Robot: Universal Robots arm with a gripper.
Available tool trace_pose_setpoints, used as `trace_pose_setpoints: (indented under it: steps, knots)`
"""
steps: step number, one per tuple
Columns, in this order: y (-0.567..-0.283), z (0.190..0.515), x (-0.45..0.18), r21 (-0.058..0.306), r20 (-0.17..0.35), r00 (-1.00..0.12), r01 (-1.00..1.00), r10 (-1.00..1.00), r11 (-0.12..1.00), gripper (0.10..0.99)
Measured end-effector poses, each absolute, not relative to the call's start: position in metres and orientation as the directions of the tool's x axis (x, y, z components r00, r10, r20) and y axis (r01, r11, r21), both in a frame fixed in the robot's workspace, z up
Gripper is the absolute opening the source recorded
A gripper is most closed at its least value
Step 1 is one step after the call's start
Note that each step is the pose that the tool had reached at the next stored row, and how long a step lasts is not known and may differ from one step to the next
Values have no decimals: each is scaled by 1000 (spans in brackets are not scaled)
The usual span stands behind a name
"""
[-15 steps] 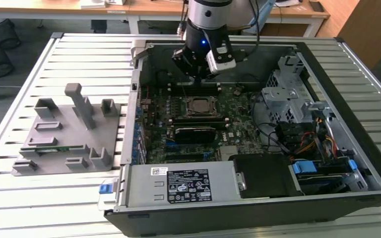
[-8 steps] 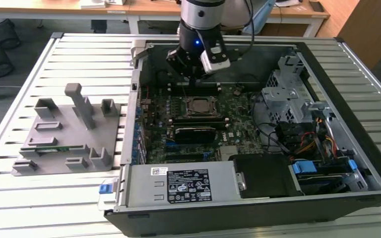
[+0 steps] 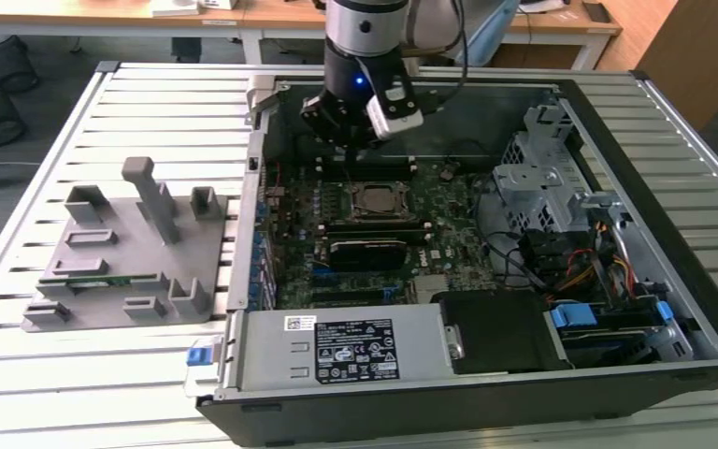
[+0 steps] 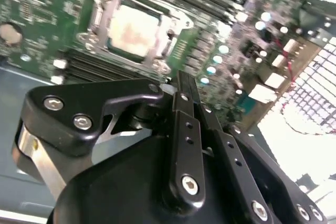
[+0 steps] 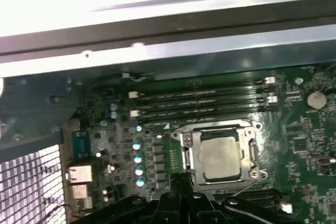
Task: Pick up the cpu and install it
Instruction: 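Install the first cpu locking lever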
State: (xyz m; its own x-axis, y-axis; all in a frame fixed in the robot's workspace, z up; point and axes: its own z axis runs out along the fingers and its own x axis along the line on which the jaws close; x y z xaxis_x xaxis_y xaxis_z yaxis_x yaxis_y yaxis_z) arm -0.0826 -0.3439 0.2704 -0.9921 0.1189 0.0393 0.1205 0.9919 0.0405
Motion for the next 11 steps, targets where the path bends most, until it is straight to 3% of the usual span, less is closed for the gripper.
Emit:
trace_pose_setpoints:
  steps: [11]
  knots:
    - [-333,269,-101,41,37,-993,110,109,993,106]
